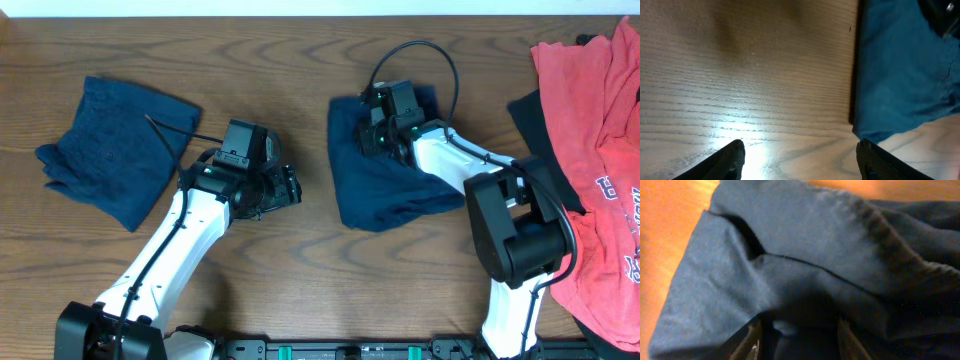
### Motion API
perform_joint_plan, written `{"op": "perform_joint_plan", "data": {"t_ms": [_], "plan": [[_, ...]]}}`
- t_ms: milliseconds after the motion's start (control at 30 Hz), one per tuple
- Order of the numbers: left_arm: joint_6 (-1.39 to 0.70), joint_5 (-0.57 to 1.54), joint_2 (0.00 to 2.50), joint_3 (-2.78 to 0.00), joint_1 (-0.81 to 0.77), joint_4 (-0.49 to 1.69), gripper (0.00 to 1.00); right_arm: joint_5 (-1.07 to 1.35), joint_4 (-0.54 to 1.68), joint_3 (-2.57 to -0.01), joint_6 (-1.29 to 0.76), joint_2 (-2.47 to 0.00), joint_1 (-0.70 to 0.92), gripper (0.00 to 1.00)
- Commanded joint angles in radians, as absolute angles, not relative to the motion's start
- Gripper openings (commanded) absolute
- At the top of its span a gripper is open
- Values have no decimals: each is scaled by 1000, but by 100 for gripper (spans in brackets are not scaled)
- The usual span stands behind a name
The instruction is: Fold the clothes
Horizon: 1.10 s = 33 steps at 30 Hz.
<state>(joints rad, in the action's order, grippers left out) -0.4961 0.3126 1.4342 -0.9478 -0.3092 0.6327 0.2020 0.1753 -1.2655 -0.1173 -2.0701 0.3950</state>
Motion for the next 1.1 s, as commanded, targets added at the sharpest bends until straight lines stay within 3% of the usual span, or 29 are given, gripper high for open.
{"op": "perform_joint_plan", "data": {"t_ms": [0,133,267,533,633,700,733,1067], "plan": [[-471,301,1423,-960,-297,640,73,399,280,-1262,39,-2088,467,49],[-464,300,1423,-960,-262,635,73,461,510,-1262,195,-2086,532,48],[-463,300,1423,-960,-214,606,73,432,691,-1262,266,-2071,585,40],[-336,301,1423,-960,-177,471,84,271,690,-1262,165,-1841,589,43],[-305,301,1427,-960,-177,446,88,146,688,-1262,100,-1703,573,49],[-294,302,1438,-960,-177,437,91,66,694,-1262,38,-1628,558,72],[-277,308,1446,-960,-177,430,92,40,701,-1262,15,-1595,550,77],[-73,616,1693,-960,-214,262,97,34,805,-1262,-38,-1451,491,83]]}}
